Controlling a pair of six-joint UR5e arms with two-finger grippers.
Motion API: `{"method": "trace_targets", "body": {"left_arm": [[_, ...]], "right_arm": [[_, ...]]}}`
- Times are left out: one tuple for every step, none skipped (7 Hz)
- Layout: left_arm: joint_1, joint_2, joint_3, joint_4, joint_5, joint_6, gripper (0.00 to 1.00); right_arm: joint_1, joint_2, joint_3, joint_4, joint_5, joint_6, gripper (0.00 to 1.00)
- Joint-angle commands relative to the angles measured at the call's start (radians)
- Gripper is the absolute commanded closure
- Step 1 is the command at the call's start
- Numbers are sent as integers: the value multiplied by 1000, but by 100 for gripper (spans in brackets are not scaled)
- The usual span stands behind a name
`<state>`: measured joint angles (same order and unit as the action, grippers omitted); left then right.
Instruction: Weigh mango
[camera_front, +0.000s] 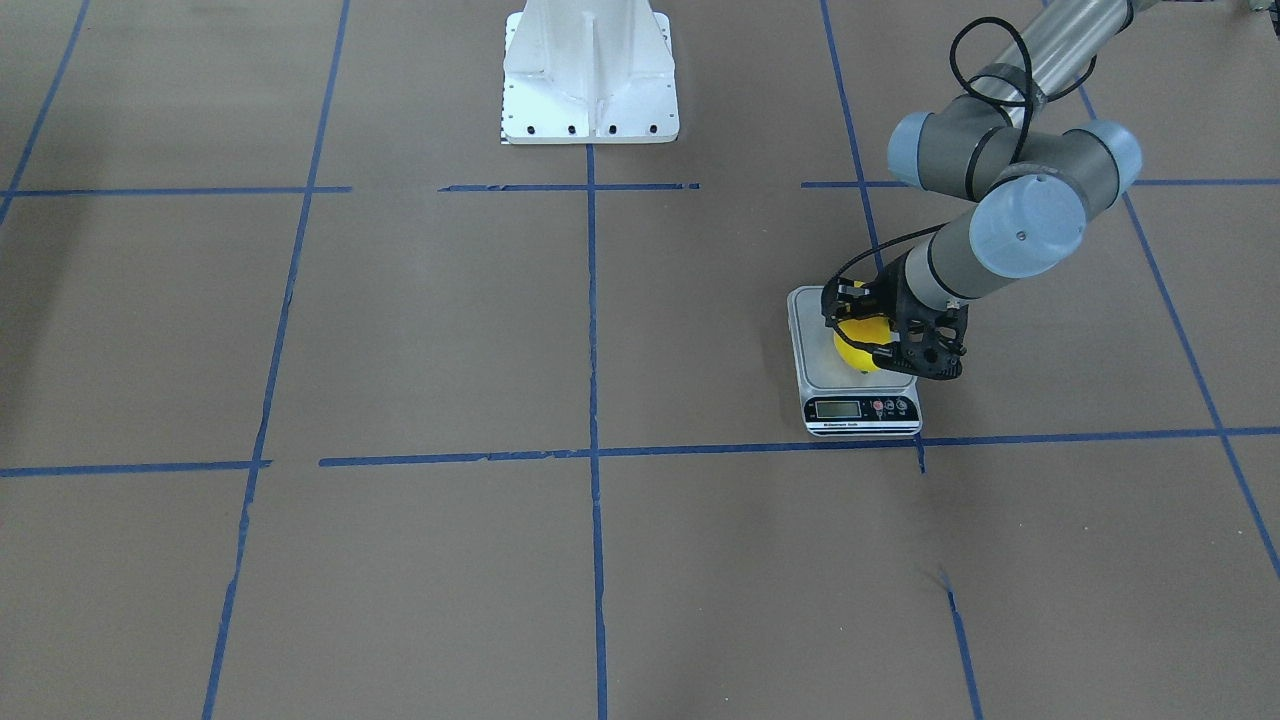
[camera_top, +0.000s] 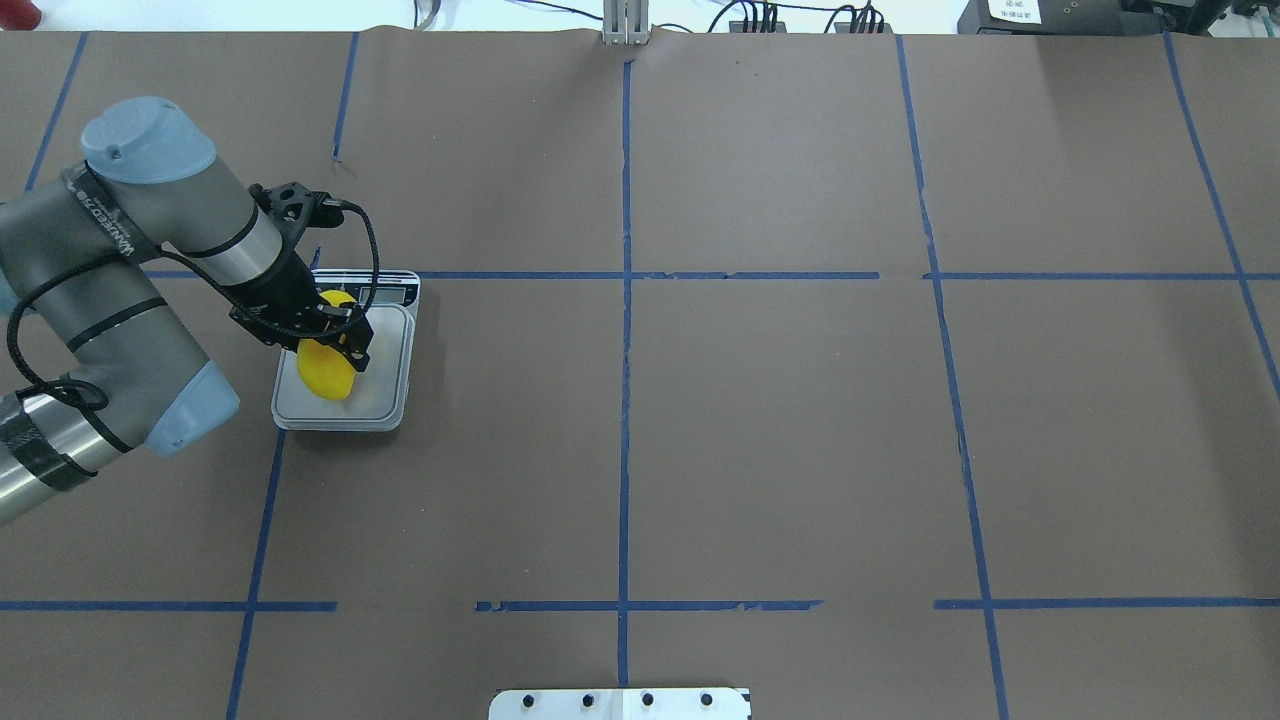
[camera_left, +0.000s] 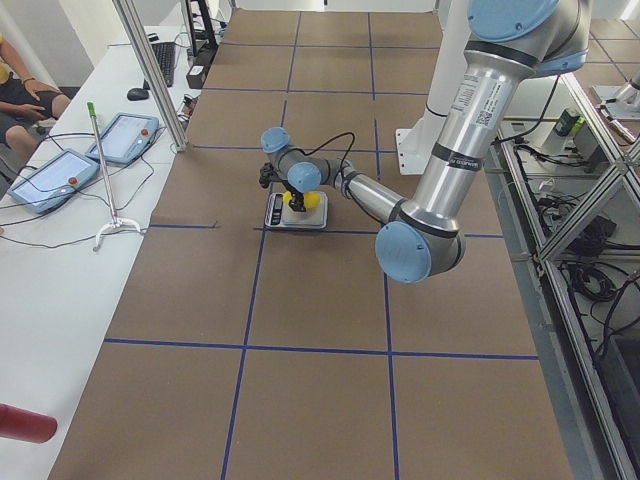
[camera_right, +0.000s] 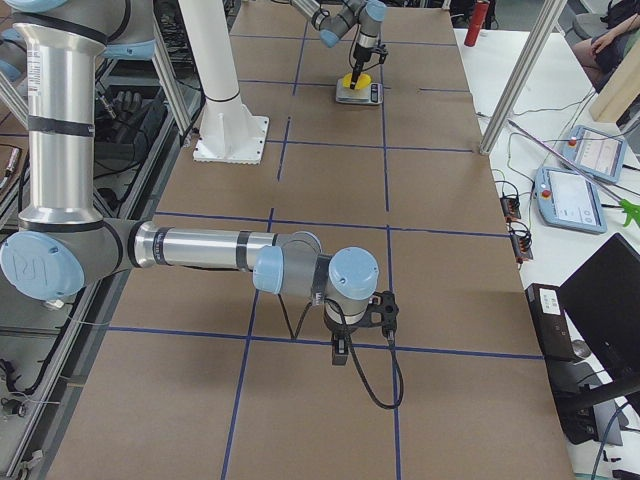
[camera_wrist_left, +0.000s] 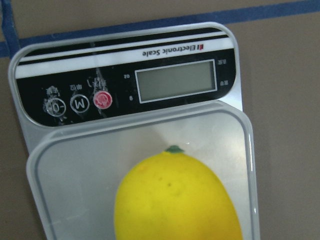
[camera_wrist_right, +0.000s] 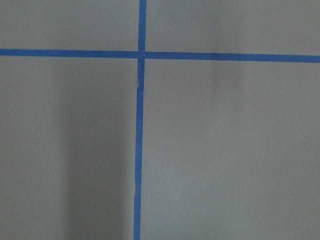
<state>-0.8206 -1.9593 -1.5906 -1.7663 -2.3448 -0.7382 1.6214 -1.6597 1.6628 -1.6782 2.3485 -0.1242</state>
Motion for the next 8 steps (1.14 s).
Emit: {"method": "trace_targets", "body": {"left_arm": [[0,7,6,-36,22,2,0],[-2,13,4,-59,22,0,0],[-17,13,-6,-59,25,-1,0],[-104,16,-61,-49,16,0,0],[-206,72,-144,-1,16,19,0],[-260,135,-176,55,15,193,0],[-320,231,-154,77,27,455,0],[-433,265,-93,90,27,593,0]], "right_arm": [[0,0,0,0,0,0,0],[0,0,0,0,0,0,0],[0,0,0,0,0,0,0],[0,1,0,0,0,0,0],[0,0,0,0,0,0,0],[0,0,0,0,0,0,0],[0,1,0,0,0,0,0],[0,1,0,0,0,0,0]]}}
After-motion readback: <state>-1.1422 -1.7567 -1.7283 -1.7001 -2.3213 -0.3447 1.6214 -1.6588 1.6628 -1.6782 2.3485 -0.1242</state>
